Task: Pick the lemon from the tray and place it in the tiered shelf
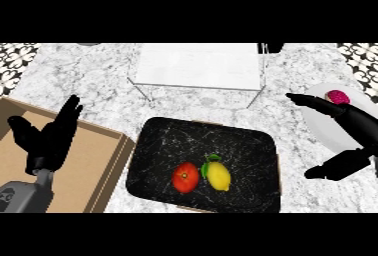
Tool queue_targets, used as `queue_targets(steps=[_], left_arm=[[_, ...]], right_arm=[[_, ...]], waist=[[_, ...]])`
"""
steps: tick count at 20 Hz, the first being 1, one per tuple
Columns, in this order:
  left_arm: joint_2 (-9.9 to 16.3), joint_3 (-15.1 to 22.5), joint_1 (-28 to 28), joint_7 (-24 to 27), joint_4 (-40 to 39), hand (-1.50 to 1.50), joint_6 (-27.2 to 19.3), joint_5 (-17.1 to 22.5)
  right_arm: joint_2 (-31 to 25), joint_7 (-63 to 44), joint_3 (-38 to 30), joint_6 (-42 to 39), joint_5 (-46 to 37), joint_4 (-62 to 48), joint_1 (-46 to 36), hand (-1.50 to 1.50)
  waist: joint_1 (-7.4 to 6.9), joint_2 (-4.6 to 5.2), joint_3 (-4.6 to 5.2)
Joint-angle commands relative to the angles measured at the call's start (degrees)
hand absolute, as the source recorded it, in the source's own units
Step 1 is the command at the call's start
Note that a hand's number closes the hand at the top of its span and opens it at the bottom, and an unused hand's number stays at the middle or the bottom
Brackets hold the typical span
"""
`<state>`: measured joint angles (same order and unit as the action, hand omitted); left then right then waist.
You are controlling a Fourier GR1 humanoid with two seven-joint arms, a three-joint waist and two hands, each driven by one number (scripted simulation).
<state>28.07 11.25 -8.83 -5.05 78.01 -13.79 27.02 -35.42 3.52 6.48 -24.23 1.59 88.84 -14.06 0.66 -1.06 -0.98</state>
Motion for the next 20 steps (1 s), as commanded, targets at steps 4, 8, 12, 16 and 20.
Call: queue_targets(steps=[4, 8, 12, 16, 20], left_arm=[[-1.6, 2.3, 5.5, -3.6, -4.8, 0.00, 1.6, 0.7], [-3.1, 3.3, 5.8, -4.8, -2.3, 0.00, -0.5, -0.4], [-2.7, 2.1, 4.4, -4.6, -3.8, 0.00, 1.3, 0.2], [-2.9, 2.7, 5.5, -4.9, -1.9, 0.00, 0.4, -1.2], [-3.3, 2.6, 5.1, -6.6, -1.1, 0.00, 0.3, -0.9]], right_arm=[[0.2, -15.8, 6.9, -0.4, -2.9, 12.7, -0.4, -1.50], [3.1, -27.6, 9.6, 4.0, -6.4, 17.2, -2.5, -1.50], [6.4, -38.8, 14.4, 6.9, -11.9, 19.9, -5.8, -1.50], [9.5, -44.8, 18.5, 8.2, -16.5, 20.0, -5.8, -1.50], [13.1, -51.2, 24.5, 7.4, -20.0, 18.8, -7.1, -1.50]], waist=[[0.41, 0.71, 1.27], [-0.22, 0.66, 1.19], [-0.48, 0.93, 1.26], [-0.94, 0.91, 1.10], [-1.29, 0.95, 1.08]])
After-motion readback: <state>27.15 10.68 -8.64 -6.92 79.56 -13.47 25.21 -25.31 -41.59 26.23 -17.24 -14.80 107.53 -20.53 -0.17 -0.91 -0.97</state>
